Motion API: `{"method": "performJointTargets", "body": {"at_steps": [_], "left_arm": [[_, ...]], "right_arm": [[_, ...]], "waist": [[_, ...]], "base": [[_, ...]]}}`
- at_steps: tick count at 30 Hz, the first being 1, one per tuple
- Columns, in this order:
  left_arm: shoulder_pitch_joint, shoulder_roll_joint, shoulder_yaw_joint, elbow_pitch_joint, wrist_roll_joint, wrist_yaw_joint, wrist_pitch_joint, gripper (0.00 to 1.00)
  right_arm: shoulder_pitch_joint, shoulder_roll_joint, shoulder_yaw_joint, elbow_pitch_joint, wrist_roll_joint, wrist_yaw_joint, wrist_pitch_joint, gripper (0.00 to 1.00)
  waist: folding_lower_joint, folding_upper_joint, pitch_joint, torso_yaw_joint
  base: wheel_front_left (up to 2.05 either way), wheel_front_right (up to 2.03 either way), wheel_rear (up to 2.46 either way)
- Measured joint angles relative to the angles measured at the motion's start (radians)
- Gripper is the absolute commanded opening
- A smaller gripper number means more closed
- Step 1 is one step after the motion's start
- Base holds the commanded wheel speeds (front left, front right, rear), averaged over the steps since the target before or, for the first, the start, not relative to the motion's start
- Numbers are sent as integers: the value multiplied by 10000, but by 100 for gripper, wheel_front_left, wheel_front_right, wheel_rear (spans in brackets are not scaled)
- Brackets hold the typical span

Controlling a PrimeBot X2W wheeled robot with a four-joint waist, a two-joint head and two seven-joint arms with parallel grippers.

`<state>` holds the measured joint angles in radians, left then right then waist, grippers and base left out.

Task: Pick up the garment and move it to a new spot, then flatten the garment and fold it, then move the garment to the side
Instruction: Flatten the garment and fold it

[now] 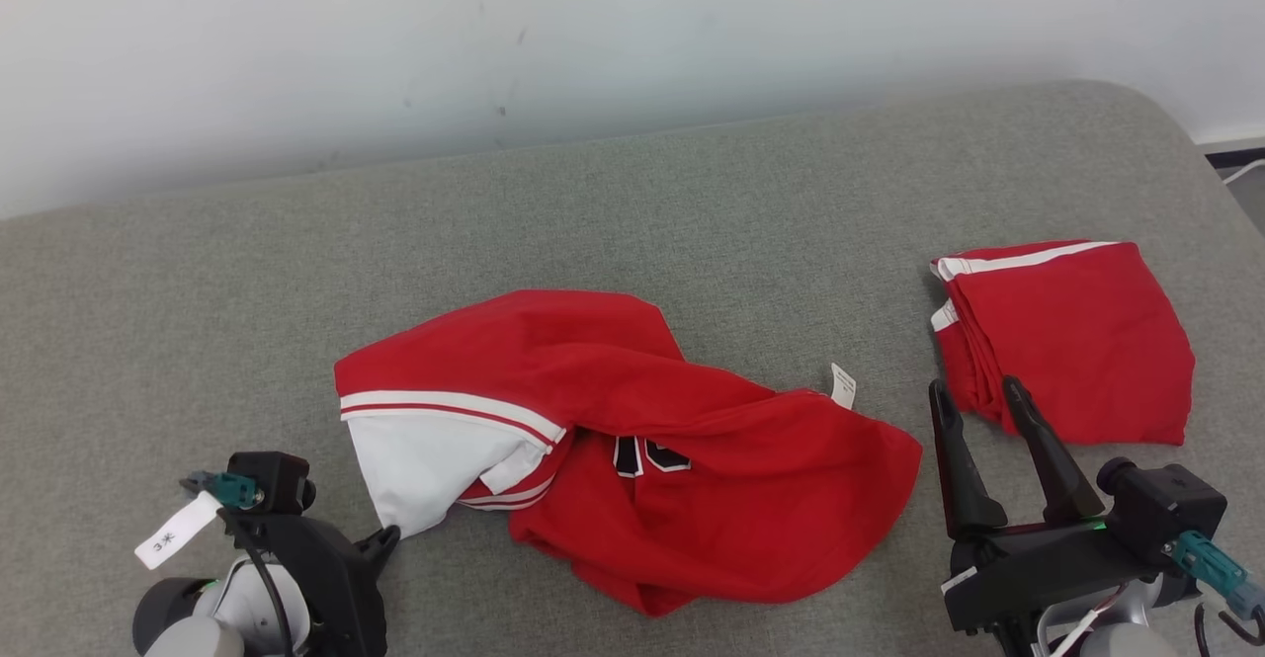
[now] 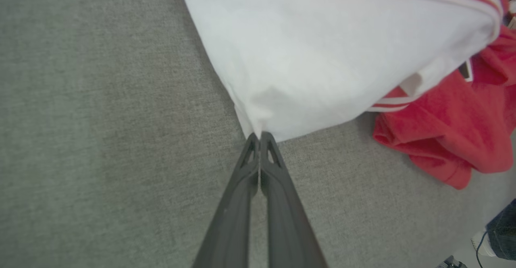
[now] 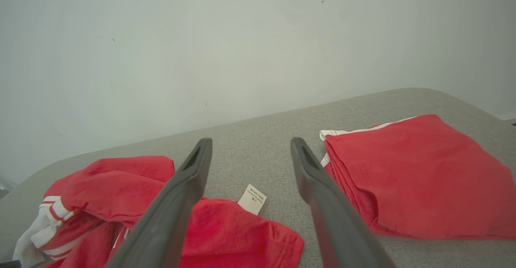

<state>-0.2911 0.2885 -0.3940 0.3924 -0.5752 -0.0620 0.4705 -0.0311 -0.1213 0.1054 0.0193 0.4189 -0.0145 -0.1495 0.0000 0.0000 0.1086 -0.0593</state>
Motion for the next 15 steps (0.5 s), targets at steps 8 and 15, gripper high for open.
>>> {"method": "performJointTargets", "body": {"at_steps": [8,15], "left_arm": [[-29,-77,19,-107,-142,-12,130,0],[-274,-155,0,-186,-107,104,215,0]], "right_arm": [[-10,-140,13,-35,-67,0,194,100],[-846,-951,550,853,-132,464,2015,100]], "waist": [[0,0,124,40],[1,0,363,122]], "base": [[0,0,0],[0,0,0]]}}
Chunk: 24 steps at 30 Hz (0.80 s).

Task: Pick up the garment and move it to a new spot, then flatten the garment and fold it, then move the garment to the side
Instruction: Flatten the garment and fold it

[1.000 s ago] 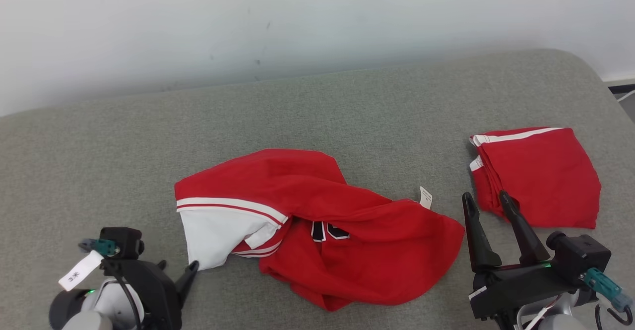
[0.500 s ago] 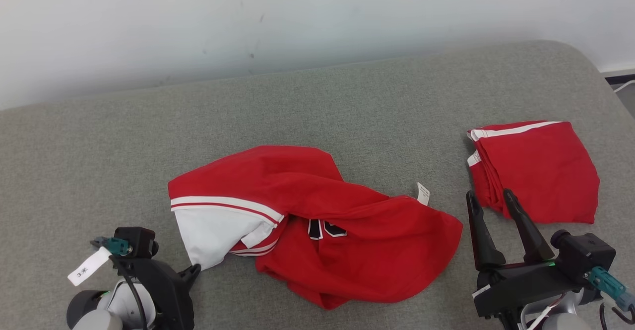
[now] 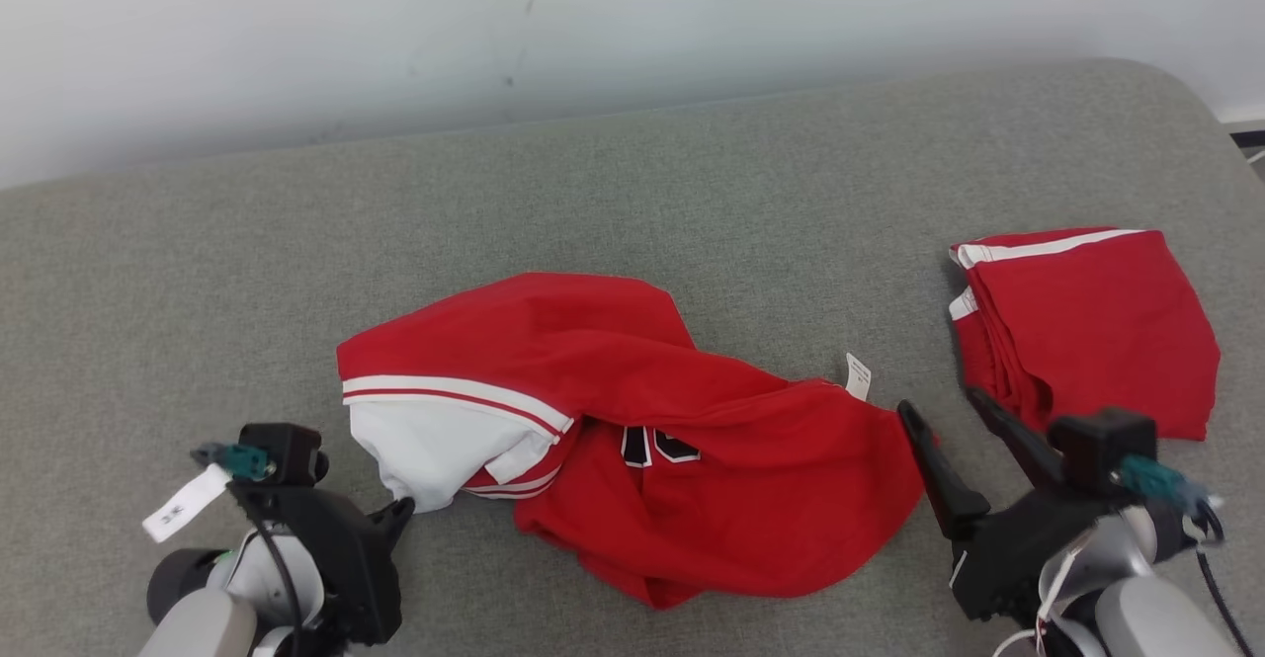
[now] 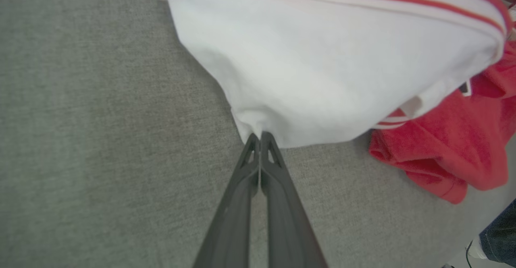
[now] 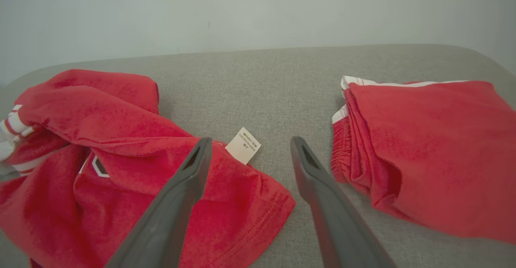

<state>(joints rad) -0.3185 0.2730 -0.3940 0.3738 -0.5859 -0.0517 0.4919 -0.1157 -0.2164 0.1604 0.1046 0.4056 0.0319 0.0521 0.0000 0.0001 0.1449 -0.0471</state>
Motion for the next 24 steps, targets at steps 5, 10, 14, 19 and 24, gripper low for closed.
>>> {"method": "performJointTargets", "body": {"at_steps": [5,10,14,19,24], "left_arm": [[-318,-213,-132,-23,163,174,19,0],[-614,-412,-263,-13,240,253,58,0],[-669,-514,-318,10,240,255,61,0],[-744,-481,-299,33,242,265,61,0],[-782,-466,-293,75,255,263,54,0]], "right_arm": [[-1066,-759,594,788,-21,510,1722,100],[-1981,-1057,769,1392,125,663,3003,100],[-2266,-1104,773,1931,604,740,3707,100],[-2254,-848,899,2393,1110,790,4295,100],[-2313,-623,823,2765,1668,825,4564,62]], "waist": [[0,0,166,114],[0,0,326,291],[0,0,455,423],[0,0,589,499],[0,0,636,511]], "base": [[0,0,0],[0,0,0],[0,0,0],[0,0,0],[0,0,0]]}}
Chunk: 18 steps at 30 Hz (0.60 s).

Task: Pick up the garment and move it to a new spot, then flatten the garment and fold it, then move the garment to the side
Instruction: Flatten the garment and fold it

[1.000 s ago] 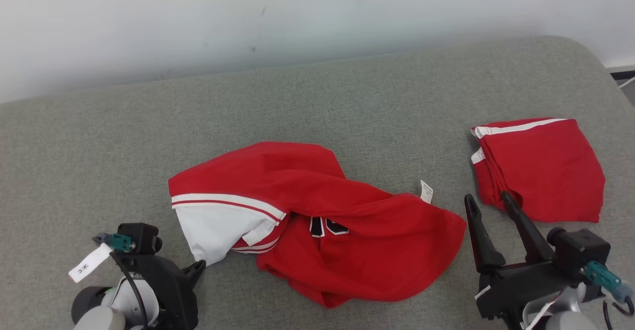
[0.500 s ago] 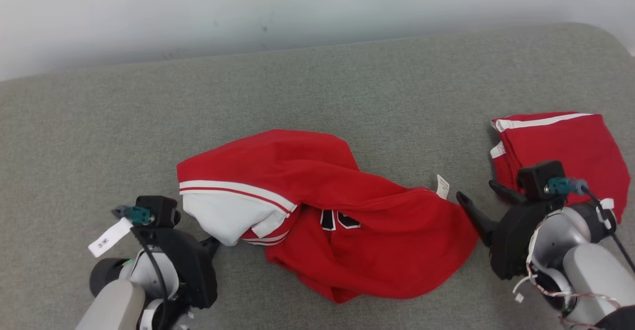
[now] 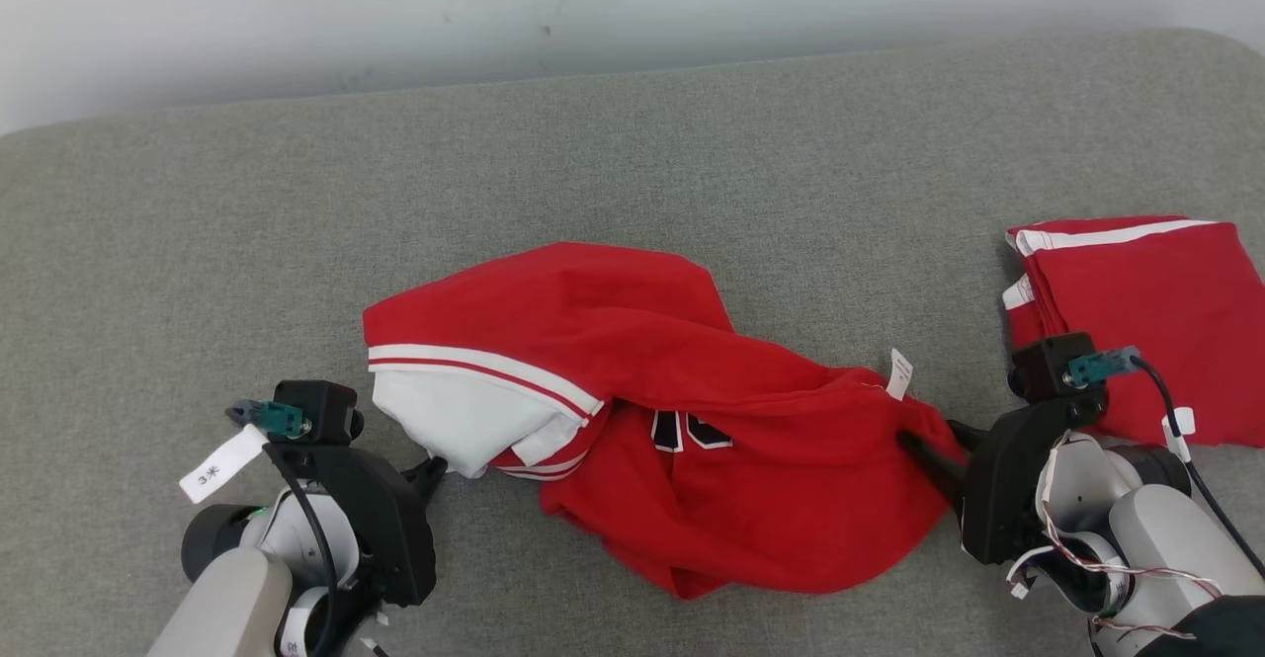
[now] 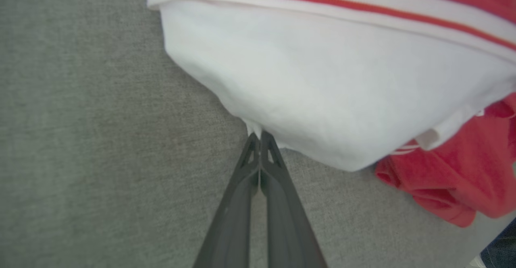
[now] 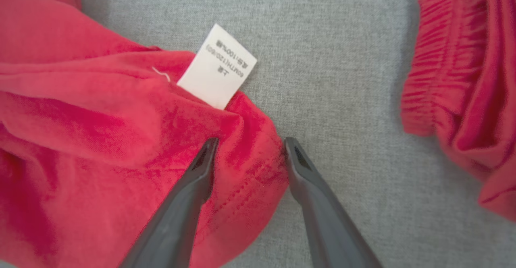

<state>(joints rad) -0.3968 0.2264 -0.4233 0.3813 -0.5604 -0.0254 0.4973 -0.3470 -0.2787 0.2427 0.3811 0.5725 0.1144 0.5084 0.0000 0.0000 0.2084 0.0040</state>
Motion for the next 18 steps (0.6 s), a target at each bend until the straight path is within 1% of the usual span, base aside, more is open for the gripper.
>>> {"method": "performJointTargets", "body": {"at_steps": [1,2,3,4,9,12,14,16,17,18], "left_arm": [[-1,-4,-2,12,0,0,-10,0],[-5,-13,-4,15,0,0,-35,0],[-8,-27,-2,19,0,0,-81,0],[-10,-38,8,38,8,15,-128,0],[-253,-171,357,171,313,380,-840,0],[-619,-410,832,113,339,748,-1639,0],[-963,-548,1210,-21,418,1078,-2380,0],[-1424,-650,1570,-236,516,1156,-3122,0],[-1863,-757,1875,-577,662,1225,-3965,0],[-2017,-825,2025,-800,688,1244,-4387,0]], "right_arm": [[-39,15,-19,56,73,0,58,47],[-80,10,-19,84,107,0,88,40],[-110,12,-35,113,119,0,107,17],[-132,17,-42,128,134,2,96,0],[-672,35,-255,324,-75,-19,-443,0],[-1329,15,-520,234,-487,-314,-1126,0],[-1788,12,-742,77,-740,-608,-1720,0],[-2277,15,-978,-88,-1064,-905,-2406,0],[-2692,2,-1170,-311,-1256,-1131,-3080,0],[-2844,0,-1244,-401,-1363,-1202,-3425,0]], "waist": [[0,0,3,0],[1,0,3,1],[1,1,3,1],[1,1,1,1],[1,0,-95,-10],[1,0,-189,-23],[1,1,-257,-33],[1,0,-330,-41],[1,1,-406,-45],[1,1,-442,-46]], "base": [[0,0,0],[0,0,0],[0,0,0],[0,0,0],[0,0,0],[0,0,0],[0,0,0],[0,0,0],[0,0,0],[0,0,0]]}}
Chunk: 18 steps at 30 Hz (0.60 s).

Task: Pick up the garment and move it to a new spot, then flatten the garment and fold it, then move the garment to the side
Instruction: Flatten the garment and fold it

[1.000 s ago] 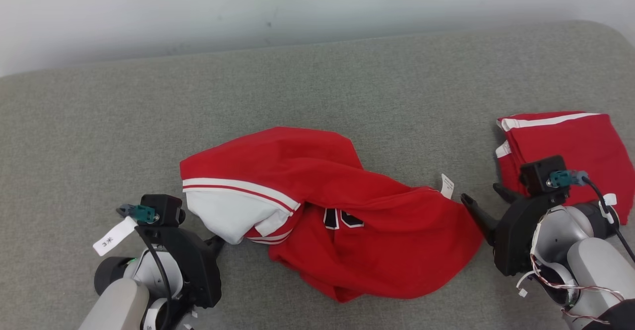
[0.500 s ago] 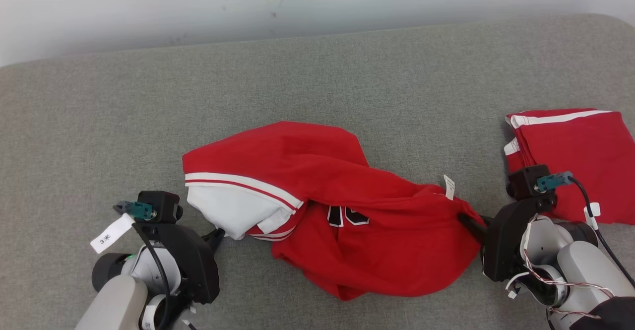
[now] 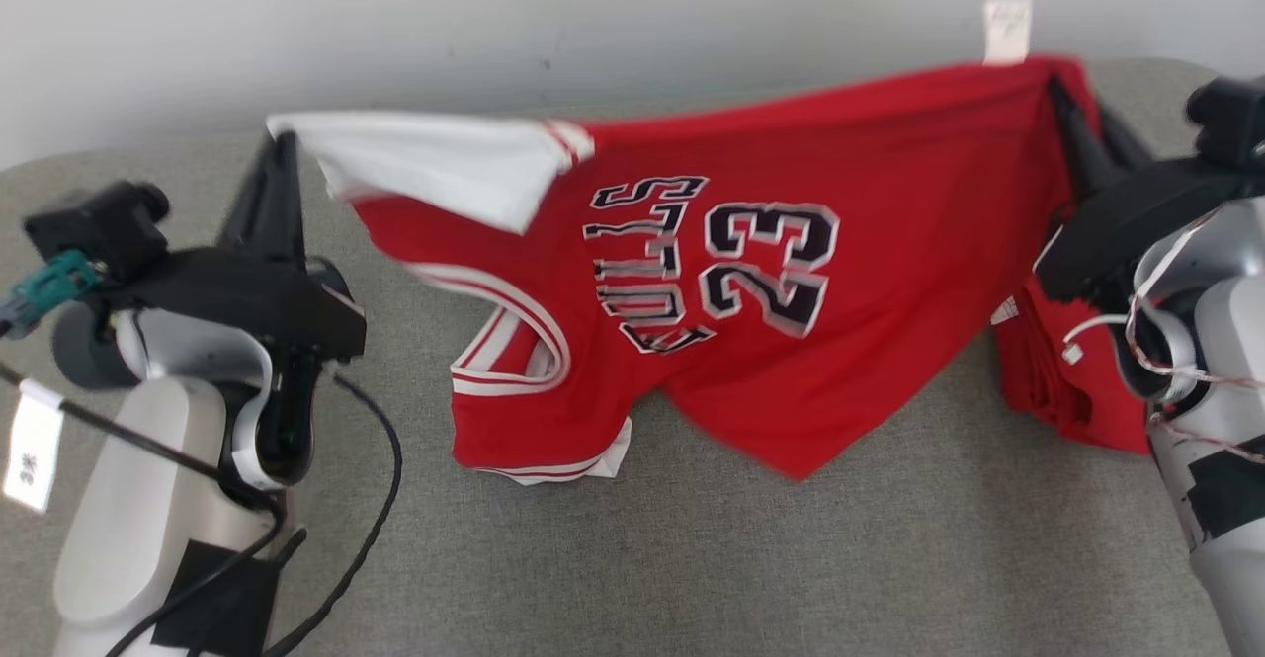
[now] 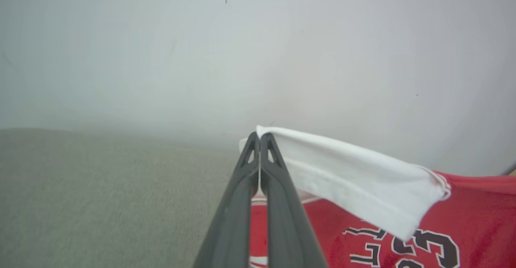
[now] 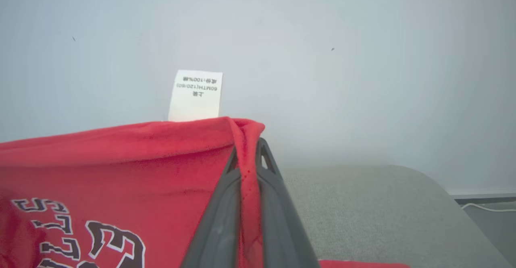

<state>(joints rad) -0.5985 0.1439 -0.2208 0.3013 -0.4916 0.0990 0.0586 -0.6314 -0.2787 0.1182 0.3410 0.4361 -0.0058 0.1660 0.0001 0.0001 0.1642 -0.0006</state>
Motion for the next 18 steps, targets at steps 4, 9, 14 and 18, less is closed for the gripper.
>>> {"method": "performJointTargets", "body": {"at_steps": [4,9,14,18], "left_arm": [[-176,-100,56,-362,299,19,-932,0],[1086,-121,-552,-320,424,-69,-1208,0],[2956,-61,-961,-328,430,-115,-1237,0],[3523,257,-1007,-479,443,-117,-1256,0]], "right_arm": [[-96,4,21,-182,-261,-115,-880,0],[1328,-12,938,-142,-683,270,-1145,0],[3929,-142,1774,-82,-849,673,-767,0],[4806,-389,1605,-238,-767,639,-566,100]], "waist": [[0,0,-135,11],[0,0,-214,32],[-1,0,-221,113],[-2,0,-153,227]], "base": [[0,0,0],[0,0,0],[0,0,0],[0,0,0]]}}
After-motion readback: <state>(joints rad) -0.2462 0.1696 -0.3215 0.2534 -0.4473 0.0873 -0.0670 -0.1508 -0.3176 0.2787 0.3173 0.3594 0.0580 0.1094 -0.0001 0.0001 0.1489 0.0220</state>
